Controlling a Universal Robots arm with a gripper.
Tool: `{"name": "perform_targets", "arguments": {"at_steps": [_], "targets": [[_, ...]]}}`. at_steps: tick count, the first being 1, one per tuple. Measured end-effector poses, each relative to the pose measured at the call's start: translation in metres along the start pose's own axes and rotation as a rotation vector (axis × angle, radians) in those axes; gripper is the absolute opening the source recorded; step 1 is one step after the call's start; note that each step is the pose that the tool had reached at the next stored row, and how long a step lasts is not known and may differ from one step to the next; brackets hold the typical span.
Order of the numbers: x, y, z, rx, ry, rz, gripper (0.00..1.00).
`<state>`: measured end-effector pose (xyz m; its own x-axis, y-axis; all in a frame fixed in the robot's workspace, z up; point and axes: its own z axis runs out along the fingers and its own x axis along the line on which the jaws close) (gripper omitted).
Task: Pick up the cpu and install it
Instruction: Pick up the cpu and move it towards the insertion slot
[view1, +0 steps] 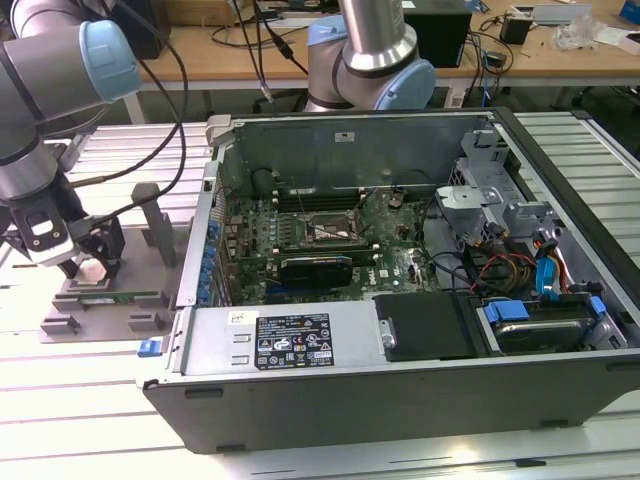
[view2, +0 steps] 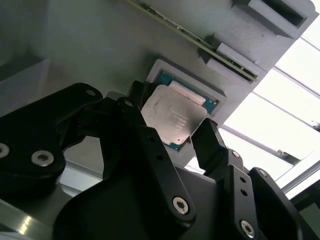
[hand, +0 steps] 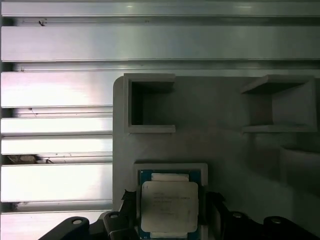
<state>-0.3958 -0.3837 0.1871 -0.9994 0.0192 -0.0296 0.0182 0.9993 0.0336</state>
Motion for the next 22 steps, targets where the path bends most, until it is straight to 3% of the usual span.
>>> {"name": "perform_targets", "arguments": {"at_steps": [8, 22], "targets": [[0.003, 0.0041, 0.0007, 0.0007, -0.0003, 0.0, 0.66], [0.0043, 0.0041, 0.0019, 0.0024, -0.0003, 0.0, 0.65]]}}
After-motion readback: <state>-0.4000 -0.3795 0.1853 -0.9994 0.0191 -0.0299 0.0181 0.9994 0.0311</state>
